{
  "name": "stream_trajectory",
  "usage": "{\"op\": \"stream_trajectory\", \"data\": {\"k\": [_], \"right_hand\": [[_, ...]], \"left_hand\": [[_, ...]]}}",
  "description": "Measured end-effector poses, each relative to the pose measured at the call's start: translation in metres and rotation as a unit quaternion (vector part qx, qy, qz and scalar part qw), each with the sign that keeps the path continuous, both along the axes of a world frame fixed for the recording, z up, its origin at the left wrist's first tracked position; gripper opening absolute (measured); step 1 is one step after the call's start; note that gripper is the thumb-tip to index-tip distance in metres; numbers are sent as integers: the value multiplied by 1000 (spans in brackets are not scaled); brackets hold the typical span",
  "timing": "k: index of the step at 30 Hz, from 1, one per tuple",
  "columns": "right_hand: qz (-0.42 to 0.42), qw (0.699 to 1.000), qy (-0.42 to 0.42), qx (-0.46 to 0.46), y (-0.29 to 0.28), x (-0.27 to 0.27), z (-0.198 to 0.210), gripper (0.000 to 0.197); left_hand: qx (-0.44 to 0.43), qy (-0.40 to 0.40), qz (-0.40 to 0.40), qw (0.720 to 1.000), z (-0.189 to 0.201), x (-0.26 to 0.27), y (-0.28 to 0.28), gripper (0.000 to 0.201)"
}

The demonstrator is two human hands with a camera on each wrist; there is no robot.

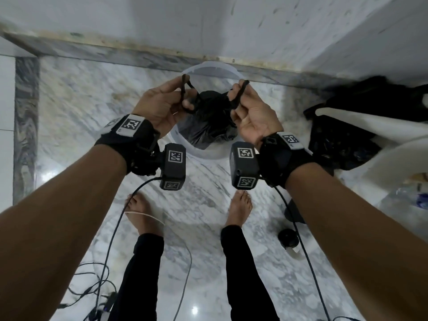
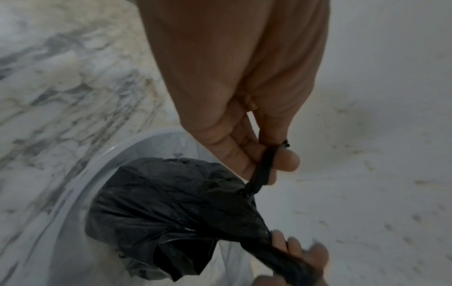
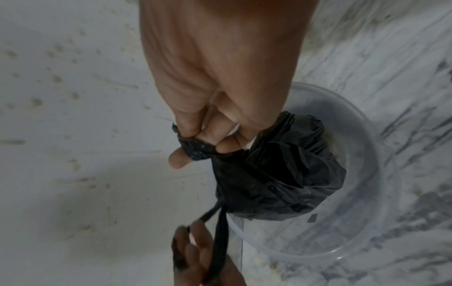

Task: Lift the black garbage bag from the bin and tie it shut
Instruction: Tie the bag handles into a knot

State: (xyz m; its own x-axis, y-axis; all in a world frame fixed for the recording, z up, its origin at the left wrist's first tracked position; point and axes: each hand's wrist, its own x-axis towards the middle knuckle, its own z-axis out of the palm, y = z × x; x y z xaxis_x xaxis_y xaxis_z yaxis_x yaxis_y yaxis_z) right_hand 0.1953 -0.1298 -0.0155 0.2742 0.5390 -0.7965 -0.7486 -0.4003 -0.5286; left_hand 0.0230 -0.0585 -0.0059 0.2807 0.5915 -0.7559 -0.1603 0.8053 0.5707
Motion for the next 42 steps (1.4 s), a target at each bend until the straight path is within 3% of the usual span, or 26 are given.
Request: {"op": "stream_trajectory", "data": {"k": [3, 6, 10, 13, 16, 20, 24, 27, 29, 32, 37, 41, 42], "right_hand": [[95, 992, -83, -3, 5, -11, 0, 27], [215, 953, -214, 28, 8, -20, -4, 30], [297, 904, -301, 61, 11, -25, -2, 30], [299, 904, -297, 74, 12, -25, -5, 34], [296, 910, -280, 82, 14, -26, -7, 48], [296, 913, -271, 75, 18, -25, -11, 54], [322, 889, -323, 50, 21, -21, -9, 34], [334, 866, -372, 28, 21, -12, -6, 12], [318, 870, -378, 10, 21, -3, -7, 3], [296, 868, -394, -65, 18, 9, -13, 8], [316, 821, -428, -206, 15, 21, -16, 12], [363, 779, -436, -265, 11, 25, -19, 12], [384, 765, -438, -276, 9, 27, -21, 21]], "left_hand": [[18, 29, -31, 999, 5, 11, 1, 24], [67, 94, -107, 988, 13, 22, 4, 16], [112, 163, -187, 962, 17, 29, 11, 11], [130, 181, -222, 949, 17, 33, 12, 20], [152, 191, -256, 935, 19, 37, 12, 12], [156, 195, -263, 932, 19, 37, 14, 17], [190, 224, -268, 917, 17, 35, 16, 20], [222, 289, -281, 888, 14, 30, 19, 19], [255, 339, -306, 853, 10, 24, 22, 26], [303, 411, -323, 797, 5, 16, 24, 24], [310, 470, -355, 746, -9, 6, 16, 25], [287, 500, -387, 720, -25, -6, 9, 22], [278, 511, -393, 712, -28, -9, 8, 20]]}}
